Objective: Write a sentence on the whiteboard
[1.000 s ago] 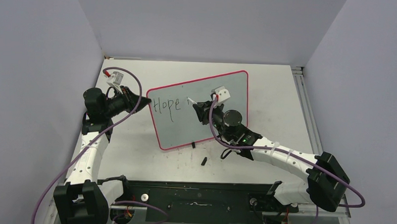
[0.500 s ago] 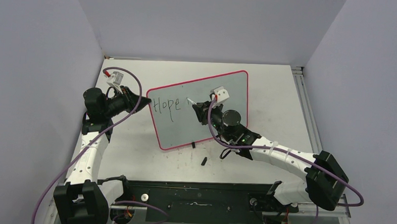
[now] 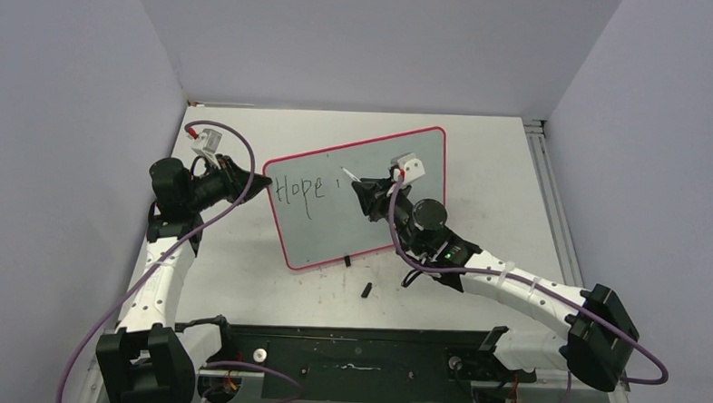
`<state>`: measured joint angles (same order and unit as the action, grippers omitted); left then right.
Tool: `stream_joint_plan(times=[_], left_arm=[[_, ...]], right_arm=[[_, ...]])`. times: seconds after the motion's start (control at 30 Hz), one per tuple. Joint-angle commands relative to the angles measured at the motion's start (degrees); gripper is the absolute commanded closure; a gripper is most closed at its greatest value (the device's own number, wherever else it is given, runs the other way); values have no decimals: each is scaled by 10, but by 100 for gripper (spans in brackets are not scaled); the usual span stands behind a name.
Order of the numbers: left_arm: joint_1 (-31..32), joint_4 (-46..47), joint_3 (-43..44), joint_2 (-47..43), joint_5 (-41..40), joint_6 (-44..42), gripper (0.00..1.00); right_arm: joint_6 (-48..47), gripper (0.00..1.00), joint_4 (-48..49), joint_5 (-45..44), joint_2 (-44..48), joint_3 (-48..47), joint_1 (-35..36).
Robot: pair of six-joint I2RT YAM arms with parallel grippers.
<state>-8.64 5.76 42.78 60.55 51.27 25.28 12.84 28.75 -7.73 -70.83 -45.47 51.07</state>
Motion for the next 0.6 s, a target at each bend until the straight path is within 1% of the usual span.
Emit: stream_joint_plan(times=[0.0,0.57], left_arm=[[3,2,15,-8,6,-2,88],[2,2,16,-6,6,-2,88]], right_arm=[[-2,95,14,-12,-2,7,-2],[4,95,14,-6,-31,9,-7]])
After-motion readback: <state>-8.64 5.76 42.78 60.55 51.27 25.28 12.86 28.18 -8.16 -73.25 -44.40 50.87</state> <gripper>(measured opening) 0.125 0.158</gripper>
